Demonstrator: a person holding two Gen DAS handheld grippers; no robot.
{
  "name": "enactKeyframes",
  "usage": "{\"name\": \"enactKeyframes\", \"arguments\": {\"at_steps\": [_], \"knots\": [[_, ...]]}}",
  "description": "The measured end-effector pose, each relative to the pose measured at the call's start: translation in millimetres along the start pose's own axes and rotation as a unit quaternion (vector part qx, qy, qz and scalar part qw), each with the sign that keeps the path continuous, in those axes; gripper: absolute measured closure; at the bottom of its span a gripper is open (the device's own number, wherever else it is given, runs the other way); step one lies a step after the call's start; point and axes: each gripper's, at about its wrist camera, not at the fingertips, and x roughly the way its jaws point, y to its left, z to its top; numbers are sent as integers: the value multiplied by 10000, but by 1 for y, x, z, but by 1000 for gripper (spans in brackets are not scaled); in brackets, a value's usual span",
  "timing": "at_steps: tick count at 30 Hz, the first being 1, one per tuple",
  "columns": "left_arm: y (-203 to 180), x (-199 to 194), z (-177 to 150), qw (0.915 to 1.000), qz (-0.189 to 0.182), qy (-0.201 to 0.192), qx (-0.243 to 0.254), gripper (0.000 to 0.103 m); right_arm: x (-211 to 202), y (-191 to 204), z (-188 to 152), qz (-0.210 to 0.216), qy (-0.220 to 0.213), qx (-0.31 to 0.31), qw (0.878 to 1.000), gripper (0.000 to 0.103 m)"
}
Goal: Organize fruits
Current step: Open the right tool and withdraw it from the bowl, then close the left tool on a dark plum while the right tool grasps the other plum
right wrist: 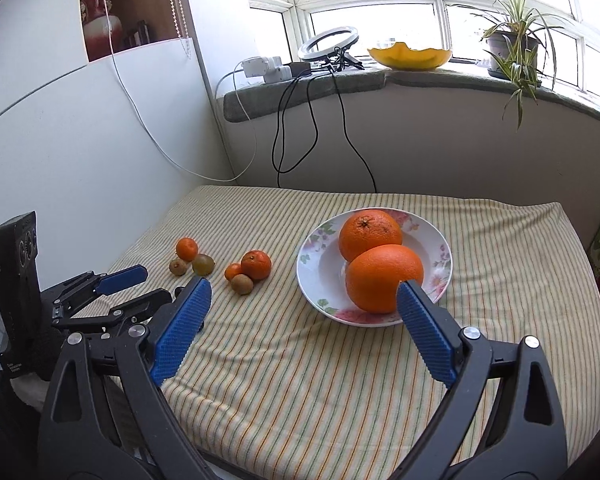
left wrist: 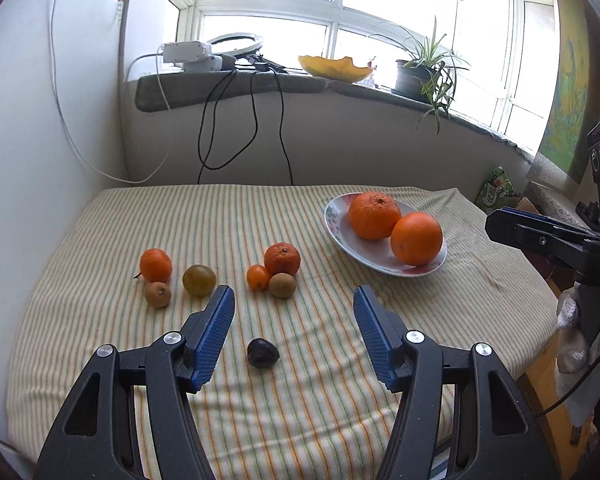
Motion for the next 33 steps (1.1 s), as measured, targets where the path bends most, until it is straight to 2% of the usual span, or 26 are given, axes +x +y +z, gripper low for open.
{"name": "enactKeyframes", "arguments": {"at_steps": [5,13,19,26,29,33], "knots": [[26,-6,-18,9995,128,89,-277,45,7,16,-7,114,43,-167,9998,7],[42,0,-36,9984,89,252,-491,61,27,33,-14,494,265,-132,9983,8],[48,5,-42,9977,21,330,-595,63,44,49,-21,730,478,-216,9960,19],[63,21,-36,9971,123,412,-634,67,75,74,-35,929,858,-455,9909,37],[69,30,-37,9964,78,514,-676,71,90,84,-38,1005,1003,-556,9883,45],[77,42,-36,9951,25,619,-770,72,108,94,-43,1081,1191,-697,9845,55]]}}
